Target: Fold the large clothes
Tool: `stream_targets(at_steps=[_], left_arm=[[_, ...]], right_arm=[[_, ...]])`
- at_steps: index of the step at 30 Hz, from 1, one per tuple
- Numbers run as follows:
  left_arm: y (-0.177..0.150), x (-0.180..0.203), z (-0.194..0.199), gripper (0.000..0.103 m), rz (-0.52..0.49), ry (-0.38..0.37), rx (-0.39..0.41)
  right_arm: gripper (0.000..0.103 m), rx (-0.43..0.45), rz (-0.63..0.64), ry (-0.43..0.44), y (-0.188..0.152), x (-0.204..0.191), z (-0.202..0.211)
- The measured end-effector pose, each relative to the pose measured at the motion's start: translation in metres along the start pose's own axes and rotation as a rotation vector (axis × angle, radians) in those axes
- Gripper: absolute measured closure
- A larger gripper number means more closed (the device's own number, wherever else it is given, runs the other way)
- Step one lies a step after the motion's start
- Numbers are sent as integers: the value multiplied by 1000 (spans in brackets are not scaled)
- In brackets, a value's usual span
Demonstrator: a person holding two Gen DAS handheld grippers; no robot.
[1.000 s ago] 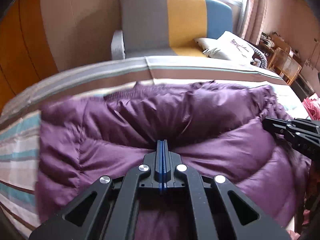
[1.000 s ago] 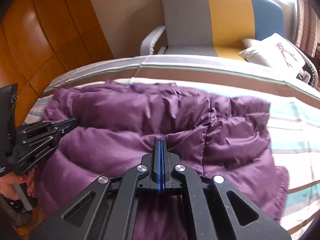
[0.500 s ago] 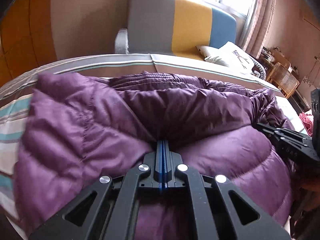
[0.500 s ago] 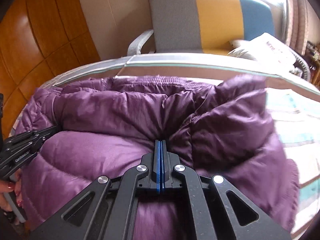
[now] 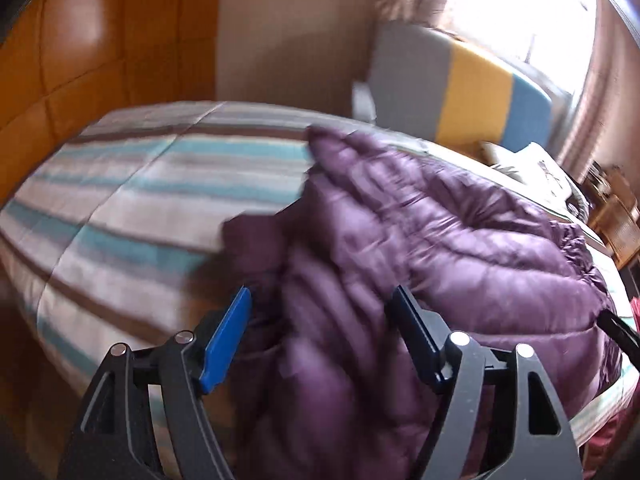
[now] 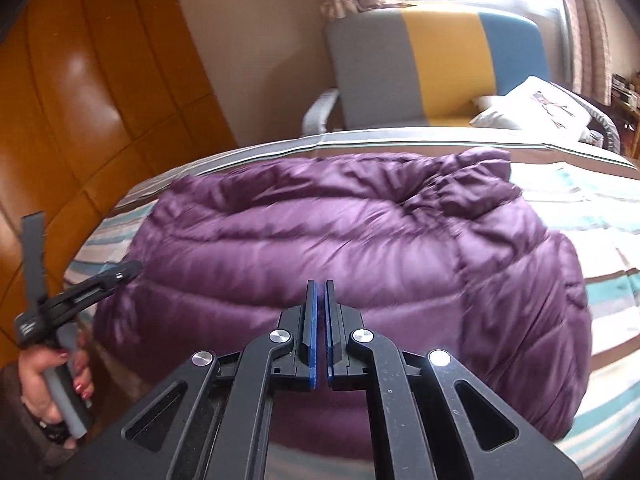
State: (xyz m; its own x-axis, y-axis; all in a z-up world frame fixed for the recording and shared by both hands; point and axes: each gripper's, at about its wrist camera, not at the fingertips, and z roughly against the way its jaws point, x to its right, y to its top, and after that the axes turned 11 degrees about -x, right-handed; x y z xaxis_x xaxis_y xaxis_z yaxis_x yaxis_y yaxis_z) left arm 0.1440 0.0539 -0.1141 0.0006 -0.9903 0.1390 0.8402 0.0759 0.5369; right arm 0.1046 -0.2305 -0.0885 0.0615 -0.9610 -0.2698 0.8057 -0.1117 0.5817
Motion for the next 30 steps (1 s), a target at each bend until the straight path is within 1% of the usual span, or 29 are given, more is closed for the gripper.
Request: stream_targets(at_steps=[2, 4, 8, 10, 12, 14, 17, 20, 23, 24, 26, 27, 28, 30], left_arm=[[-5, -11, -2, 27, 20, 6, -8], [-9, -17, -7, 26, 26, -9, -30], [-13, -19, -16, 26, 49, -43, -55], [-15, -21, -21, 24, 58, -69, -73], [-17, -17, -23, 24, 60, -82, -75], [-18, -17, -26, 23, 65, -100, -82], [-20, -25, -29, 23, 122, -164, -96], [-24, -29, -29, 23, 163, -205, -80], [-24, -28, -32, 24, 182, -216, -85], [-24, -27, -31, 26, 191, -218, -87], [-21, -30, -33, 32, 238, -241, -96], [-20, -32, -35, 41, 268, -276, -106], [-18, -34, -37, 46, 285, -300, -115], [-17, -33, -42, 49, 312, -320, -128]], right_arm=[[101, 0, 15, -2, -12, -8, 2], [101, -3, 42, -27, -19, -15, -1], [101, -70, 39, -75, -20, -16, -24], [101, -123, 56, -131, -20, -18, -42], [101, -139, 86, -177, -21, -22, -54], [101, -150, 106, -203, -23, -24, -62], [101, -151, 86, -189, -23, -21, -63], [101, -136, 75, -171, -24, -17, -60], [101, -122, 70, -168, -27, -17, -57], [101, -118, 71, -168, -28, -17, -57], [101, -114, 69, -164, -27, -16, -58], [101, -115, 63, -159, -27, -15, -58], [101, -117, 56, -156, -27, -13, -57], [101, -118, 55, -158, -27, -15, -56]])
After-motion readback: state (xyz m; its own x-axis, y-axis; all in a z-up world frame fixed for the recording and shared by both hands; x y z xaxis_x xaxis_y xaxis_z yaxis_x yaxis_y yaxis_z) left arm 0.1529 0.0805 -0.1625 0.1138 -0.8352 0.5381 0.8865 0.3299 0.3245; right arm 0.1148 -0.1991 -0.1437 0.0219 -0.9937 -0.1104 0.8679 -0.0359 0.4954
